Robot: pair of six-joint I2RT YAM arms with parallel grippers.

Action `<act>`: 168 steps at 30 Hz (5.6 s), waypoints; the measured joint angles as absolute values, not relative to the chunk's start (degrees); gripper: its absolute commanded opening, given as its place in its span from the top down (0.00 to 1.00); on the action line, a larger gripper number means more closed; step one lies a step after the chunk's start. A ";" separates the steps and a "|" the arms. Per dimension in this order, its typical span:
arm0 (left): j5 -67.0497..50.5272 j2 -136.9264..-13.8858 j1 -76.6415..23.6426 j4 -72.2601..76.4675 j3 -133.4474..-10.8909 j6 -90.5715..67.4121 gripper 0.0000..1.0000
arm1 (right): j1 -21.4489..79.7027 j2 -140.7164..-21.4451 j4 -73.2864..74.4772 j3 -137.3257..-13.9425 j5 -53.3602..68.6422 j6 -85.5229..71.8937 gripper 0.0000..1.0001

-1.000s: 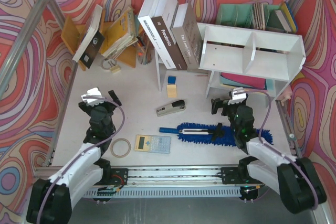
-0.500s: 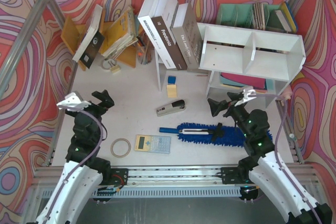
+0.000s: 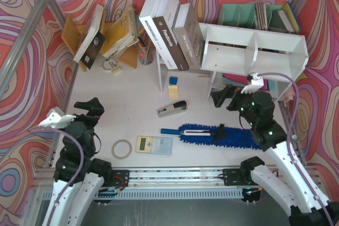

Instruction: Dust the bookshelf with a duster

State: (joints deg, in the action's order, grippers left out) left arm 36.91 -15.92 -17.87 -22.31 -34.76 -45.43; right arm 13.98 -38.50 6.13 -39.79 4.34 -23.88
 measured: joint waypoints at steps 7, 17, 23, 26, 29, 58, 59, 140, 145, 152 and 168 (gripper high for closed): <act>33.50 -23.92 -17.87 -30.04 -40.75 -46.72 0.02 | 16.99 -43.70 15.42 -41.52 9.17 -24.51 0.01; 20.25 -42.28 -17.87 -42.81 -55.64 -41.71 0.02 | 31.38 -48.45 23.70 -42.83 4.84 -26.24 0.04; 16.21 -44.31 -17.87 -45.74 -56.23 -37.19 0.02 | 41.36 -55.86 25.91 -44.62 2.13 -21.10 0.05; 14.98 -43.55 -17.87 -45.80 -55.16 -35.81 0.02 | 45.67 -60.38 27.29 -46.65 1.15 -18.52 0.06; 14.46 -42.65 -17.87 -45.78 -54.39 -34.92 0.01 | 49.10 -64.71 28.67 -49.50 -0.49 -15.40 0.06; 13.87 -41.04 -17.87 -45.78 -53.01 -34.00 0.01 | 50.09 -83.57 31.09 -55.75 -2.52 0.23 0.35; 13.78 -40.97 -17.87 -45.78 -53.01 -34.02 0.01 | 50.09 -83.68 31.03 -55.75 -2.50 0.40 0.36; 13.72 -40.62 -17.87 -45.95 -52.36 -34.11 0.01 | 49.54 -91.74 31.42 -60.86 -7.77 2.85 0.87; 13.98 -40.60 -17.87 -45.98 -52.36 -34.30 0.02 | 49.63 -91.74 32.34 -62.39 -8.60 3.20 0.88; 14.72 -40.14 -17.87 -46.13 -52.36 -34.50 0.01 | 50.37 -91.72 33.06 -64.10 -9.54 3.42 0.88; 18.96 -35.66 -17.87 -47.11 -52.36 -35.79 0.01 | 52.25 -92.03 33.91 -69.30 -11.18 5.78 0.89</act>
